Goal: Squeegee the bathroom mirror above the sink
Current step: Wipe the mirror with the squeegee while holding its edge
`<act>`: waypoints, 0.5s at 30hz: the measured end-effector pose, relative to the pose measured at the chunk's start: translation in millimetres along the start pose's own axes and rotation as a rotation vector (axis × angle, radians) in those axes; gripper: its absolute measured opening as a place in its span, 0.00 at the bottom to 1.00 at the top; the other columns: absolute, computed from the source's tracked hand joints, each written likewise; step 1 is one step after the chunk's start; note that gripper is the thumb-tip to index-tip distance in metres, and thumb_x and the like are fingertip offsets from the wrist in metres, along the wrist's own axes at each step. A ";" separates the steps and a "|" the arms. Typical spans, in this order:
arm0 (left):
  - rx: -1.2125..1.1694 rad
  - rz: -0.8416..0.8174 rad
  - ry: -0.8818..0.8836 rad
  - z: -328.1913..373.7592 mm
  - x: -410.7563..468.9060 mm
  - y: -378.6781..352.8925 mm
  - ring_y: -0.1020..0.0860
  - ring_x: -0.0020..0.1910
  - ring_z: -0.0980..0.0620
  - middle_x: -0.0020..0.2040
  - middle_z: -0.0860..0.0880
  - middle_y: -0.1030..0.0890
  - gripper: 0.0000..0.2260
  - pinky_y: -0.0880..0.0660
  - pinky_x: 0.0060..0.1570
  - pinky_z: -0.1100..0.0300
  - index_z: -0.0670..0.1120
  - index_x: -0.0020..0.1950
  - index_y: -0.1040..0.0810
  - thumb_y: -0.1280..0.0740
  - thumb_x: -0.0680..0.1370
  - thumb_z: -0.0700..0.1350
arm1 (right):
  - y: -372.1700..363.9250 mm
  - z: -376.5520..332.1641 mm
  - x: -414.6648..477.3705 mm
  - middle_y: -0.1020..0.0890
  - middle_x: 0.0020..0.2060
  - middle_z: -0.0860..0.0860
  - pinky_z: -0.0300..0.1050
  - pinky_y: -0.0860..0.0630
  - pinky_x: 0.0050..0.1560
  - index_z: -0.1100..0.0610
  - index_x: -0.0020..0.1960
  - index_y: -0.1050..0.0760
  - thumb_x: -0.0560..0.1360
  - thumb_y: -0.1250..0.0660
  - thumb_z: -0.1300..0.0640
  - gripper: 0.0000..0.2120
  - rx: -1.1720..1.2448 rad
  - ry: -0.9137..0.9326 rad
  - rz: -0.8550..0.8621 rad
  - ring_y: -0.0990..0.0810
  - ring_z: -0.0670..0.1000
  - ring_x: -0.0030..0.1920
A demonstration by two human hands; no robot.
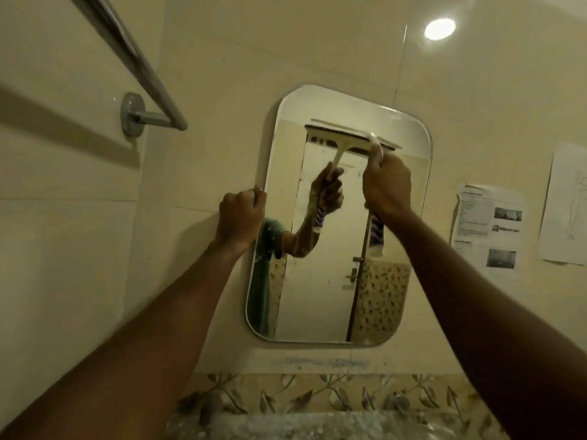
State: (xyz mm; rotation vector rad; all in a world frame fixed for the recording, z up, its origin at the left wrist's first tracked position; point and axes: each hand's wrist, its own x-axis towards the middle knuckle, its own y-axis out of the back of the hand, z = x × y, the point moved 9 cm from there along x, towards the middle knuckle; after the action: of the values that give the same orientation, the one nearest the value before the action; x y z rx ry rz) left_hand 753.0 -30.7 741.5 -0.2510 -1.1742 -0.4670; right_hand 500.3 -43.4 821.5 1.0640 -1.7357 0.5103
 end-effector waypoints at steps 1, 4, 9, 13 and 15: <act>0.002 0.001 0.000 0.9 0.3 1.2 0.37 0.21 0.61 0.24 0.46 0.30 0.21 0.42 0.26 0.70 0.35 0.34 0.22 0.43 0.82 0.43 | -0.8 -10.6 14.9 0.27 0.27 0.50 0.49 0.23 0.29 0.55 0.35 0.31 0.84 0.50 0.49 0.22 0.002 -0.002 0.006 0.27 0.50 0.25; 0.020 -0.020 0.000 0.4 2.1 1.9 0.37 0.22 0.61 0.26 0.46 0.29 0.20 0.45 0.25 0.72 0.34 0.35 0.22 0.43 0.82 0.43 | -10.3 -42.5 45.1 0.24 0.30 0.50 0.50 0.21 0.33 0.55 0.38 0.30 0.83 0.50 0.48 0.20 -0.033 0.011 -0.009 0.25 0.49 0.27; -0.025 -0.083 0.033 -5.1 6.4 -1.2 0.31 0.24 0.55 0.26 0.47 0.28 0.23 0.37 0.27 0.65 0.36 0.36 0.22 0.46 0.83 0.47 | -35.5 -42.6 21.0 0.24 0.30 0.49 0.41 0.24 0.26 0.58 0.46 0.28 0.83 0.50 0.47 0.19 -0.061 0.005 -0.082 0.25 0.46 0.25; -0.117 -0.166 0.144 -18.2 5.5 -10.4 0.25 0.39 0.43 0.35 0.41 0.22 0.23 0.25 0.44 0.51 0.41 0.35 0.28 0.52 0.83 0.51 | -58.6 1.4 -62.2 0.23 0.30 0.49 0.33 0.28 0.21 0.52 0.43 0.29 0.83 0.48 0.47 0.16 0.045 -0.065 -0.156 0.26 0.42 0.23; -0.206 -0.174 0.188 -21.2 2.5 -10.0 0.22 0.41 0.40 0.33 0.42 0.23 0.25 0.23 0.48 0.44 0.43 0.34 0.28 0.54 0.82 0.53 | -61.5 12.5 -95.9 0.23 0.30 0.49 0.30 0.32 0.20 0.53 0.44 0.29 0.83 0.48 0.47 0.16 0.006 -0.106 -0.190 0.26 0.42 0.23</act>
State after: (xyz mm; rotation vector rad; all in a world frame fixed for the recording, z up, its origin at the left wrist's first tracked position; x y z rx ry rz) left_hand 766.5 -49.1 735.4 -0.2768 -0.9682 -0.7509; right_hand 556.6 -44.6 721.7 1.2651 -1.7035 0.3448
